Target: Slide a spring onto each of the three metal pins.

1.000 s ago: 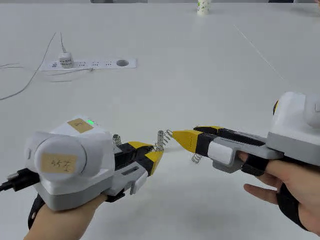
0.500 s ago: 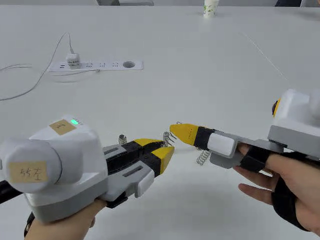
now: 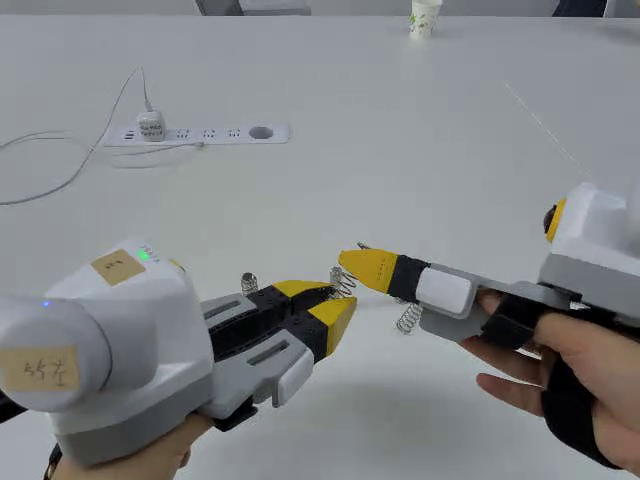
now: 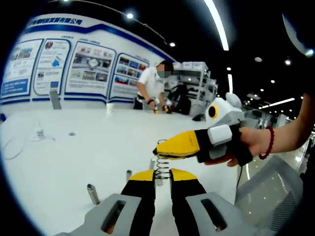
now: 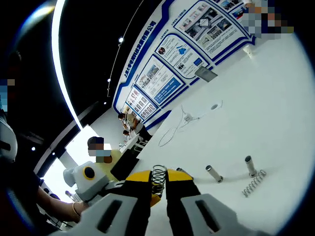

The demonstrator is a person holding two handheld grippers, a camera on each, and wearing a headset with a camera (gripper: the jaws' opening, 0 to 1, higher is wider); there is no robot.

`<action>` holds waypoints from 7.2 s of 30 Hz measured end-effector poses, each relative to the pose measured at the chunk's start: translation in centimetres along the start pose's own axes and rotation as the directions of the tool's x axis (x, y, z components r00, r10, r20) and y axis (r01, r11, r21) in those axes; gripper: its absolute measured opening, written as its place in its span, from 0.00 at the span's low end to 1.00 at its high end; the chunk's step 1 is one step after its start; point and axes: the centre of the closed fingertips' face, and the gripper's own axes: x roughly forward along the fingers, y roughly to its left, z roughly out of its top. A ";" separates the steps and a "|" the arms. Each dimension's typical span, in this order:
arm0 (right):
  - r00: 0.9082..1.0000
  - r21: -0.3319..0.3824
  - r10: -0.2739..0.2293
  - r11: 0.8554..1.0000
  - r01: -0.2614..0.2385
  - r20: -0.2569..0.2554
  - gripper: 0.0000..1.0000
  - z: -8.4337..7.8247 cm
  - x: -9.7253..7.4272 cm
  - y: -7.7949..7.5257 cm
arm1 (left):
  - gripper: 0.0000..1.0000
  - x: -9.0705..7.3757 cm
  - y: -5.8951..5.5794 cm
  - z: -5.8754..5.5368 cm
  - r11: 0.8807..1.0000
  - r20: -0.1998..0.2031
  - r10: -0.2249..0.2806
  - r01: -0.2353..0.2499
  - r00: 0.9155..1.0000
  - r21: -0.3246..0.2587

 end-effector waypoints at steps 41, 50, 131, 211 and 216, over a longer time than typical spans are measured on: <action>0.989 -0.420 -0.139 0.895 0.151 0.057 0.11 2.9 2.5 -4.3 | 0.46 -3.0 4.0 -2.7 0.972 -0.101 0.206 -0.191 0.973 0.139; 0.983 -0.451 -0.177 0.874 0.179 0.048 0.11 2.6 3.5 -5.7 | 0.60 -3.3 4.8 -3.2 0.965 -0.111 0.233 -0.216 0.966 0.150; 0.923 -0.640 -0.378 0.727 0.249 -0.070 0.11 -3.4 5.1 -10.5 | 0.92 -3.3 5.3 -5.1 0.964 -0.163 0.257 -0.242 0.953 0.106; 0.936 -0.613 -0.337 0.762 0.207 -0.102 0.48 -0.5 -9.4 -9.2 | 0.47 6.2 0.4 -5.7 0.983 -0.248 0.084 -0.040 0.965 0.180; 0.934 -0.618 -0.338 0.761 0.199 -0.115 0.48 -0.8 -9.8 -9.3 | 0.43 7.5 0.2 -6.3 0.985 -0.265 0.074 -0.029 0.961 0.172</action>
